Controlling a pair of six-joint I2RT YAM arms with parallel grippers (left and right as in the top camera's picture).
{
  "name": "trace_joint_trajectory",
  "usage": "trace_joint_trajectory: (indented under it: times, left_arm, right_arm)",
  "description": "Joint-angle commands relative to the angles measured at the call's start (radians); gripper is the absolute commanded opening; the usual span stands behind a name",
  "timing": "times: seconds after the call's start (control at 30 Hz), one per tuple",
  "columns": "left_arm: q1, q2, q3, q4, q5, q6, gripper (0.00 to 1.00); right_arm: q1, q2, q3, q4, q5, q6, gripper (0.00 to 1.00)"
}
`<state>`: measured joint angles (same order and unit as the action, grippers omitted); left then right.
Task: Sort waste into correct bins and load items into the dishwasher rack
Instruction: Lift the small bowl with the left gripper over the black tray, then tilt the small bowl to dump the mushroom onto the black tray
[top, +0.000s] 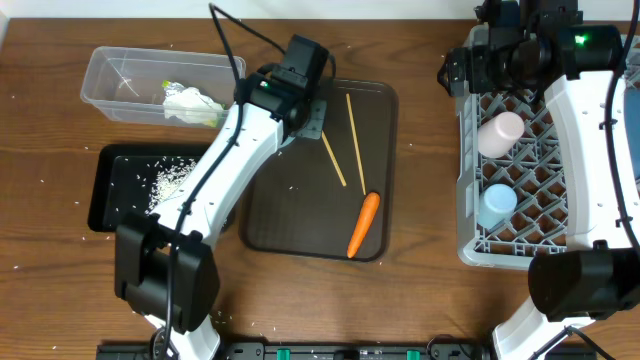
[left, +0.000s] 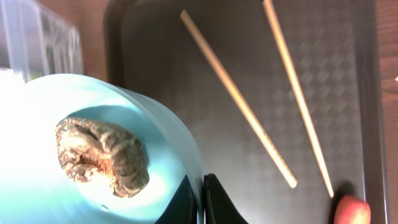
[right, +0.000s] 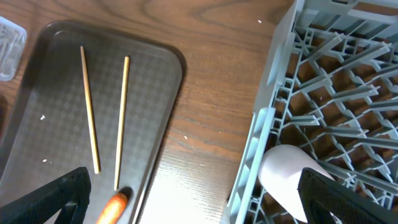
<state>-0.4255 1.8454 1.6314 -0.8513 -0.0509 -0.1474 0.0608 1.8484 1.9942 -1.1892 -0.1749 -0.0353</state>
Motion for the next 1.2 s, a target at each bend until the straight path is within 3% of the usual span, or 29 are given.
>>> trace_joint_trajectory:
  times: [0.0, 0.13, 0.4, 0.6, 0.8, 1.17]
  left_arm:
    - [0.043, -0.101, 0.009, -0.066, 0.034, -0.067, 0.06]
    - [0.12, -0.146, 0.009, -0.174, 0.115, -0.11, 0.06]
    - [0.338, -0.168, 0.009, -0.305, 0.381, -0.087, 0.06]
    - [0.509, -0.168, -0.022, -0.312, 0.706, 0.019, 0.06]
    - [0.7, -0.168, -0.086, -0.311, 0.829, 0.076, 0.06]
    - [1.009, -0.164, -0.217, -0.249, 1.211, 0.208, 0.06]
  right_arm:
    - [-0.002, -0.001, 0.0, -0.003, 0.018, -0.015, 0.99]
    - [-0.002, -0.001, 0.0, 0.001, 0.018, -0.015, 0.99]
    - [-0.002, -0.001, 0.0, -0.004, 0.018, -0.016, 0.99]
    - [-0.002, -0.001, 0.0, -0.009, 0.018, -0.015, 0.99]
    - [-0.002, -0.001, 0.0, -0.015, 0.018, -0.015, 0.99]
    - [-0.002, -0.001, 0.0, -0.023, 0.018, -0.015, 0.99]
